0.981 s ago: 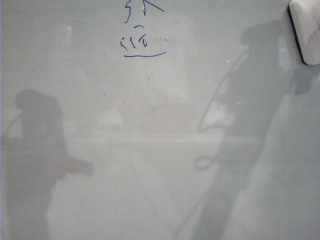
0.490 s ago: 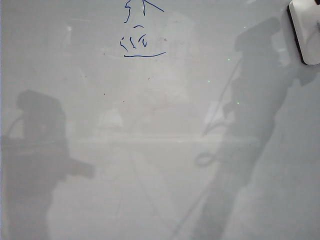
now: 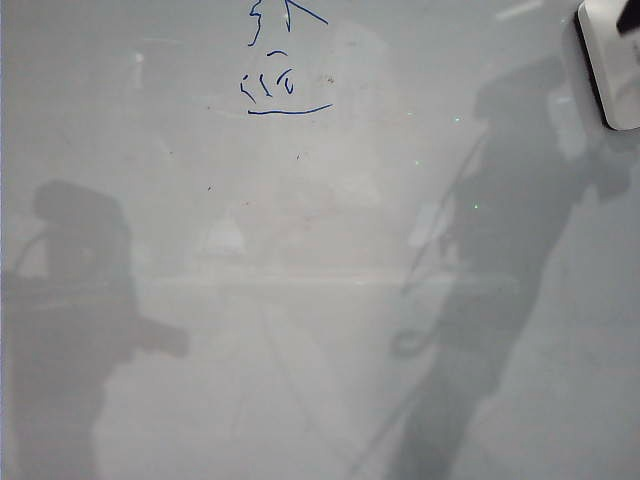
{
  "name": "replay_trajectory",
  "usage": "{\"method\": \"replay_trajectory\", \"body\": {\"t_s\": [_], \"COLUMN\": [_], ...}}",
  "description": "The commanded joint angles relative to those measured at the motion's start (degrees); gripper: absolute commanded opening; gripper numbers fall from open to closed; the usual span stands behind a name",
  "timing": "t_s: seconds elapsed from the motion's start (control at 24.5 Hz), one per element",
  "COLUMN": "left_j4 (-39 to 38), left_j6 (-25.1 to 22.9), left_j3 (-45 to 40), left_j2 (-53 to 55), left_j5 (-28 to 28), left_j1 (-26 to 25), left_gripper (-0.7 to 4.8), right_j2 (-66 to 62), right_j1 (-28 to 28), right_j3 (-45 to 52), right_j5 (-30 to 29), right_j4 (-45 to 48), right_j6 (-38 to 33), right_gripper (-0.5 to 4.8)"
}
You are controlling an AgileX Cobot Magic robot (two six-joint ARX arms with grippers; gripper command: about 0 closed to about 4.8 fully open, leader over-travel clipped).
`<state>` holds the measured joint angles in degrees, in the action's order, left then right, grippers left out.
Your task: Grab the whiteboard eraser that is attached to the surface of the whiteboard and use it to clean the writing on the whiteboard.
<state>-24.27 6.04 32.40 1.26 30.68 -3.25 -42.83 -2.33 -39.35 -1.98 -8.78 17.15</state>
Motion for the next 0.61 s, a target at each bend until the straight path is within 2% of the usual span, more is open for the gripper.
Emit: {"method": "replay_trajectory", "body": {"t_s": [0.04, 0.25, 0.61], "left_j4": [0.76, 0.76, 0.76], "left_j6": [-0.04, -0.04, -0.04], "left_j3": [0.42, 0.37, 0.37], "left_j2": [0.04, 0.07, 0.07], "left_j5": [0.00, 0.00, 0.00], "left_j1": [-0.02, -0.04, -0.02], "left_gripper": [-0.05, -0.05, -0.05], "right_j2": [1.51, 1.36, -5.46], "right_j1": [-1.05, -2.86, -2.82], "right_j3": [4.61, 9.81, 9.84], "right_j5": [1.92, 8.92, 8.59], "right_j4": [8.81, 22.27, 28.09], "right_j6": [-0.20, 1.57, 2.91], "right_gripper": [4.32, 4.32, 4.32]}}
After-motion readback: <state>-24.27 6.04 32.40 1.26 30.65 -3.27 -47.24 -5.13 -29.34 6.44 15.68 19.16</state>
